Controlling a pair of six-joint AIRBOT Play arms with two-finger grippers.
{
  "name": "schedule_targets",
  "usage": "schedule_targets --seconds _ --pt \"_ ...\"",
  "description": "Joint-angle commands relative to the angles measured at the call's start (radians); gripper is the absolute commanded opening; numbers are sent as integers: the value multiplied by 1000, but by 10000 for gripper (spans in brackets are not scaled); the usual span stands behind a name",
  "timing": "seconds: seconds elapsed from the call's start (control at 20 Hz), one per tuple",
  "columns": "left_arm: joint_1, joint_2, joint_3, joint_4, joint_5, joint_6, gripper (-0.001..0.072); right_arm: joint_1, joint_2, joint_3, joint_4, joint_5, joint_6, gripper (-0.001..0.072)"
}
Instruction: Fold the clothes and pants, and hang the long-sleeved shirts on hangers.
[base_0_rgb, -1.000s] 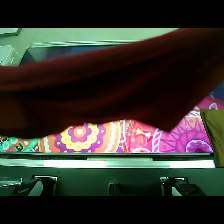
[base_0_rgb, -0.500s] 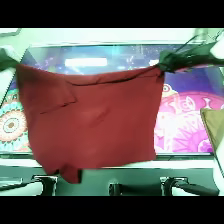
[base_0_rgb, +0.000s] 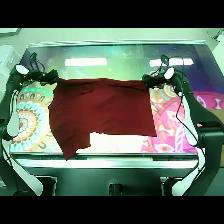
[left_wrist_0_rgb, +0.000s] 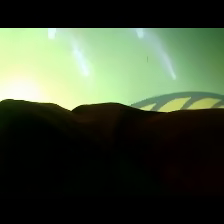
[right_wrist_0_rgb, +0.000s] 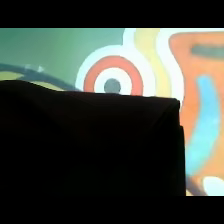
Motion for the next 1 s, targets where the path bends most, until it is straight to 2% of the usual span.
schedule_targets --seconds 0.0,0.15,0.25,0.5,0.7,0.95 --pt "3 -31 37 5 -135 14 17 -18 -20 8 1 82 45 27" --pt "27 -16 37 16 -288 14 18 -63 0 10 -14 247 97 27" --pt "49 -10 37 20 -344 14 18 -96 6 10 -10 318 103 27" --pt "77 -10 35 45 -388 17 18 -117 3 9 -18 403 100 27" --pt "39 -11 35 72 -406 48 19 -117 -12 10 -11 426 105 27" --pt "12 -10 35 126 -447 48 19 -109 -29 9 -10 509 119 28"
